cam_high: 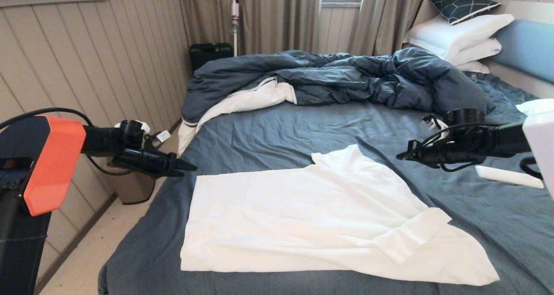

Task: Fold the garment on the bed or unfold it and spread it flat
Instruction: Fold the white T-shirt

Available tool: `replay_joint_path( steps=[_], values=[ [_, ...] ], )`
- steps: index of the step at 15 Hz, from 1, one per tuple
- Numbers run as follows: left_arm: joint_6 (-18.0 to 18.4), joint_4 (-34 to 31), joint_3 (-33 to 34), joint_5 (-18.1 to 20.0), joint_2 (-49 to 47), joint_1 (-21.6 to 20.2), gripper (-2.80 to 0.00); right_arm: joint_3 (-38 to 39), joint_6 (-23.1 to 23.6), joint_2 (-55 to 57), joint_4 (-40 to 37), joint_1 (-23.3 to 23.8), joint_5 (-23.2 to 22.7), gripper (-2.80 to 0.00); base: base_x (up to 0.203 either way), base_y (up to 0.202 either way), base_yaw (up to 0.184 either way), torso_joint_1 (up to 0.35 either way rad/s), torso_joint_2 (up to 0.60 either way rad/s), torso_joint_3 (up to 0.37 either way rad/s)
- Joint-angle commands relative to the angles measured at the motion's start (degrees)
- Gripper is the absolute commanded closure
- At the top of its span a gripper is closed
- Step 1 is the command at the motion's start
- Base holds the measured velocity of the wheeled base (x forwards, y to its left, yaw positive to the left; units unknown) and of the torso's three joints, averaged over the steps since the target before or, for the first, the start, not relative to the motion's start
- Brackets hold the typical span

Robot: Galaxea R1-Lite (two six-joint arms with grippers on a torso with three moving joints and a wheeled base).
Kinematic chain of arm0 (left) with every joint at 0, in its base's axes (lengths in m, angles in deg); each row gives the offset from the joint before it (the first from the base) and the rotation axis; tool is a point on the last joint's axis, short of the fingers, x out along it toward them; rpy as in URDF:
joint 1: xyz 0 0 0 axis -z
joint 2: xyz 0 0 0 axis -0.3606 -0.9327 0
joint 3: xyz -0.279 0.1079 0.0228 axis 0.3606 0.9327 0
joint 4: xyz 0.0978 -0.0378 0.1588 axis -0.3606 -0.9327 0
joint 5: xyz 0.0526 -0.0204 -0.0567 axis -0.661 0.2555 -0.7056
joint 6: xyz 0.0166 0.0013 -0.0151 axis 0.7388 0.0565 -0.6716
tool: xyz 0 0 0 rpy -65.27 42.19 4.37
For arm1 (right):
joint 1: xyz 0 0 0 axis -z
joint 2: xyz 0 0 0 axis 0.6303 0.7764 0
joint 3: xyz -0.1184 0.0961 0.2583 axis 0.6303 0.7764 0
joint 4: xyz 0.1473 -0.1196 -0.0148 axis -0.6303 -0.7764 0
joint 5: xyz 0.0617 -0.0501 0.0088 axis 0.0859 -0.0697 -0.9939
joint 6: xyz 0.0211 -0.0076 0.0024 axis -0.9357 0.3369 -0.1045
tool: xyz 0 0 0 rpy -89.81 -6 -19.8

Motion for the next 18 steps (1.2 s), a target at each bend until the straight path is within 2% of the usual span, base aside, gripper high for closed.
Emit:
replay_joint_path(
  steps=[1,9,13,16,18],
  values=[
    [0.7,-0.3,-0.1,0.4,-0.1,0.0,-2.80,0.2,0.0,-0.1,0.0,0.0,-0.2,0.00,0.000,0.000,0.000,0.000,0.00,0.000],
    [2.3,-0.3,-0.1,0.5,-0.7,2.5,-2.80,0.8,0.0,-0.5,0.0,-0.1,-0.2,0.00,0.000,0.000,0.000,0.000,0.00,0.000],
    [2.4,-0.7,0.4,2.0,-0.4,2.7,-2.80,0.9,0.0,-0.6,0.0,-0.1,-0.2,0.00,0.000,0.000,0.000,0.000,0.00,0.000],
    [2.4,-2.9,0.1,6.6,-0.2,2.7,-2.80,1.3,-0.1,-0.7,0.0,-0.1,-0.2,0.00,0.000,0.000,0.000,0.000,0.00,0.000],
    [2.4,-3.4,0.1,7.2,-0.2,2.7,-2.80,1.4,0.0,-0.7,0.0,0.0,-0.2,0.00,0.000,0.000,0.000,0.000,0.00,0.000]
  ],
)
